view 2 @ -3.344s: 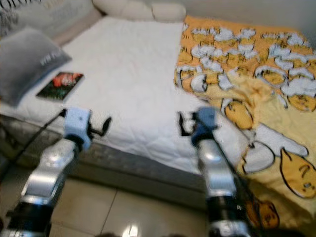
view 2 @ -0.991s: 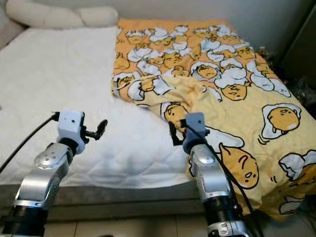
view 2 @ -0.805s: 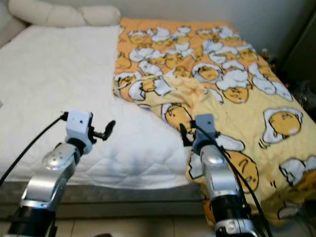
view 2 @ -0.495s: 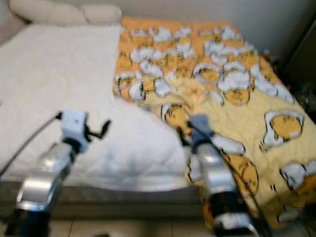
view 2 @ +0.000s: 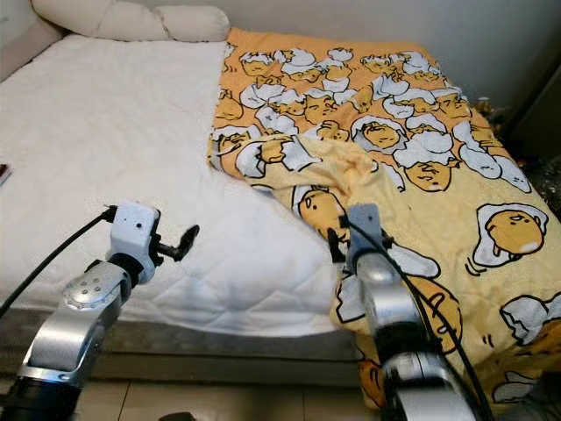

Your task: Clean up the room

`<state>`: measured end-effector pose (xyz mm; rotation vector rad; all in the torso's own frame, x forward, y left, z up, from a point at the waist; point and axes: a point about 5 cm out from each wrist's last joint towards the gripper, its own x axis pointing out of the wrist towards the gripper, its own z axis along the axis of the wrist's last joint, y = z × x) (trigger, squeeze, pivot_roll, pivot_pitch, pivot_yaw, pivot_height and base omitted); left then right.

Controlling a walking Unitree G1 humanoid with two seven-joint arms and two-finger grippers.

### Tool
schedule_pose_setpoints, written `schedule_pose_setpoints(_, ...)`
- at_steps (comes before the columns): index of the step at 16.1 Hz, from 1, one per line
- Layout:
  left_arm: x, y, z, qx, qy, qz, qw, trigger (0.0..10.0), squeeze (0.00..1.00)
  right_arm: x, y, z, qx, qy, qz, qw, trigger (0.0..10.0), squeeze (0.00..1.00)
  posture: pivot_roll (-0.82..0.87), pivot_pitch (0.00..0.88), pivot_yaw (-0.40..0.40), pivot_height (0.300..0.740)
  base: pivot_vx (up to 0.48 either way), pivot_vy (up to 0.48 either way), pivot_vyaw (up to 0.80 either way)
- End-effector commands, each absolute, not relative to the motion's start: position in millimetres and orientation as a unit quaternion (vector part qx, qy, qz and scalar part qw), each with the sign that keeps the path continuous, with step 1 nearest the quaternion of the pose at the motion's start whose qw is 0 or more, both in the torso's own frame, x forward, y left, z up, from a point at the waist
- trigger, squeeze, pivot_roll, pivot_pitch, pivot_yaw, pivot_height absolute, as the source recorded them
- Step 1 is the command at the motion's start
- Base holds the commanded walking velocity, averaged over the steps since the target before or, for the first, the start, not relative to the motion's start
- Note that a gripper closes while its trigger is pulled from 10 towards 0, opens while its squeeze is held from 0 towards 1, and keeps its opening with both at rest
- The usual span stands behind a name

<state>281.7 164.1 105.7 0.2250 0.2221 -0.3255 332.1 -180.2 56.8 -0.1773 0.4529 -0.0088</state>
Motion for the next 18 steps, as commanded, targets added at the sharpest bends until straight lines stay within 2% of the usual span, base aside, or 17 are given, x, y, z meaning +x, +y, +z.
schedule_pose_setpoints(1, 277, 157, 109, 0.119, 0.108, -0.215, 0.963, 10.0, 0.0, 337, -192, 59, -0.109, 0.227, -0.022, 0.967, 10.0, 0.0, 0.04, 0.0, -0.03, 0.74, 0.0, 0.0, 0.0)
schedule_pose_setpoints(2, 270, 152, 112, 0.123, 0.11, -0.271, 0.948, 10.0, 0.0, 340, -201, 58, -0.15, 0.245, -0.037, 0.957, 10.0, 0.0, 0.04, 0.0, -0.025, 0.74, 0.0, 0.0, 0.0)
schedule_pose_setpoints(3, 265, 149, 113, 0.129, 0.116, -0.301, 0.938, 10.0, 0.0, 341, -208, 57, -0.155, 0.254, -0.048, 0.953, 10.0, 0.0, 0.05, 0.0, -0.024, 0.74, 0.0, 0.0, 0.0)
schedule_pose_setpoints(4, 263, 149, 112, 0.133, 0.12, -0.312, 0.933, 10.0, 0.0, 341, -210, 57, -0.146, 0.256, -0.05, 0.954, 10.0, 0.0, 0.05, 0.0, -0.024, 0.74, 0.0, 0.0, 0.0)
schedule_pose_setpoints(5, 254, 149, 111, 0.143, 0.138, -0.353, 0.914, 10.0, 0.0, 340, -218, 52, -0.126, 0.275, -0.06, 0.951, 10.0, 0.0, 0.05, 0.0, -0.016, 0.74, 0.0, 0.0, 0.0)
schedule_pose_setpoints(10, 240, 155, 115, 0.156, 0.155, -0.37, 0.903, 10.0, 0.0, 340, -215, 50, -0.114, 0.283, -0.03, 0.952, 10.0, 0.0, 0.11, 0.0, -0.016, 0.74, 0.0, 0.0, 0.0)
schedule_pose_setpoints(14, 213, 160, 129, 0.164, 0.175, -0.395, 0.887, 10.0, 0.0, 340, -208, 46, -0.107, 0.287, -0.01, 0.952, 10.0, 0.0, 0.16, 0.138, 0.017, 0.74, 0.0, 0.0, 0.0)
schedule_pose_setpoints(15, 204, 158, 134, 0.162, 0.18, -0.399, 0.884, 10.0, 0.0, 337, -206, 41, -0.139, 0.297, 0.0, 0.945, 10.0, 0.0, 0.17, 0.173, 0.015, 0.74, 0.0, 0.0, 0.0)
schedule_pose_setpoints(17, 201, 157, 136, 0.162, 0.184, -0.4, 0.883, 10.0, 0.0, 336, -206, 39, -0.15, 0.303, -0.001, 0.941, 10.0, 0.0, 0.18, 0.18, 0.015, 0.74, 0.0, 0.0, 0.0)
schedule_pose_setpoints(18, 198, 157, 135, 0.161, 0.19, -0.403, 0.881, 10.0, 0.0, 334, -208, 37, -0.161, 0.308, -0.009, 0.938, 8.4, 0.0, 0.19, 0.204, 0.014, 0.74, 0.0, 0.0, 0.0)
